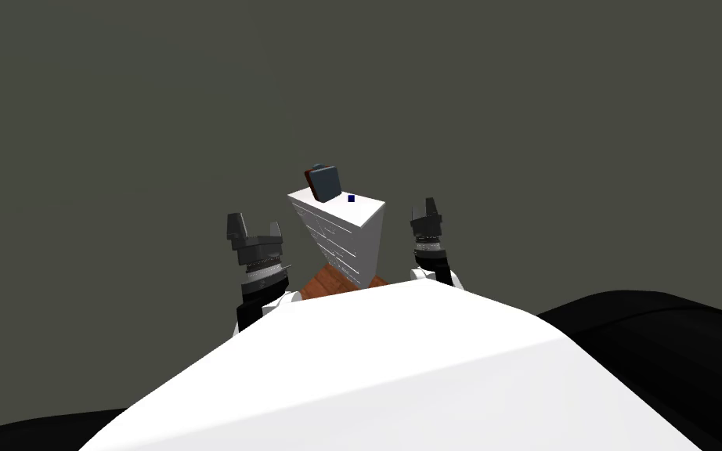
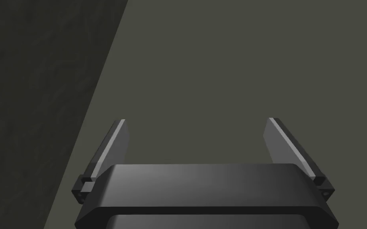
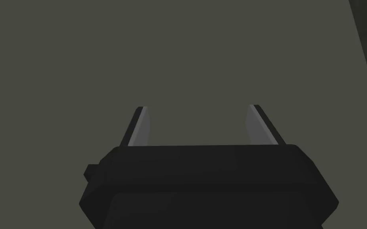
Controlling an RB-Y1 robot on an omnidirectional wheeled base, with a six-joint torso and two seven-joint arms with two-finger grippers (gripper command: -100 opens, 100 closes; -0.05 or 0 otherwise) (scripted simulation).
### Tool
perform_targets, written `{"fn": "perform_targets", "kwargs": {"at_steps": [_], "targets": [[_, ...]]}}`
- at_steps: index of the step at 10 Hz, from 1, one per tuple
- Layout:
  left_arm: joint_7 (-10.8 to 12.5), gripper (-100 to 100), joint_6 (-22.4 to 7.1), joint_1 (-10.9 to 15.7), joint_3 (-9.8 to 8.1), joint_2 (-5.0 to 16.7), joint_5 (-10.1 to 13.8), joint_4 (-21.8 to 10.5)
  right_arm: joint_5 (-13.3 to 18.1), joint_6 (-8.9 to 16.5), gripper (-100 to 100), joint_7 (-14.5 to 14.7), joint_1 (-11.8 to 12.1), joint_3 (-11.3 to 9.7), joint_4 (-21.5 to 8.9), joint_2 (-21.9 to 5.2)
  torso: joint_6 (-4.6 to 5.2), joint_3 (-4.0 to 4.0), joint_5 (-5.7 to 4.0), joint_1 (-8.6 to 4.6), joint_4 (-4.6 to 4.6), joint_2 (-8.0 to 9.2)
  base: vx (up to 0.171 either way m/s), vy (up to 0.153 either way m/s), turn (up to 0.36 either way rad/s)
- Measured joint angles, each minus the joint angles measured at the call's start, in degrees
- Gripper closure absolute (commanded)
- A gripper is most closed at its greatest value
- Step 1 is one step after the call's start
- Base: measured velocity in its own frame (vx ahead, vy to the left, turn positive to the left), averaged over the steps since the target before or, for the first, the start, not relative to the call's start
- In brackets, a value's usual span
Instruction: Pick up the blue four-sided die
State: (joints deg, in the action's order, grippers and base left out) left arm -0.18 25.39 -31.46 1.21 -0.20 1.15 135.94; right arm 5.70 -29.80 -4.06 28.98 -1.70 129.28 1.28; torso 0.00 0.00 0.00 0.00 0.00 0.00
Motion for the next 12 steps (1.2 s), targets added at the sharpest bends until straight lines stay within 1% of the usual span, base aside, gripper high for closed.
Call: {"fn": "perform_targets", "kwargs": {"at_steps": [1,4,6,12], "targets": [[0.0,0,0.0,0.0,0.0,0.0,0.0,0.0,0.2,0.0,-100,0.0,-0.2,0.2,-0.2,-1.2,0.0,0.01,0.0,0.0,0.0,0.02,-0.011,0.009,-0.01],[0.0,0,0.0,0.0,0.0,0.0,0.0,0.0,1.3,0.0,-100,0.0,-1.3,1.7,-1.9,-6.4,0.0,0.03,0.0,0.01,0.01,0.06,-0.015,0.01,-0.01],[0.0,0,0.0,0.0,0.0,0.0,0.0,0.0,2.0,-0.1,-100,0.0,-1.6,2.4,-2.5,-9.4,0.0,0.03,0.0,0.01,0.01,0.05,-0.015,0.013,-0.014],[0.0,0,0.0,0.0,0.0,0.0,0.0,0.0,4.9,-0.7,-100,0.1,-3.0,5.2,-6.0,-19.2,0.0,0.02,0.01,0.04,0.01,0.03,-0.011,0.015,-0.009]]}}
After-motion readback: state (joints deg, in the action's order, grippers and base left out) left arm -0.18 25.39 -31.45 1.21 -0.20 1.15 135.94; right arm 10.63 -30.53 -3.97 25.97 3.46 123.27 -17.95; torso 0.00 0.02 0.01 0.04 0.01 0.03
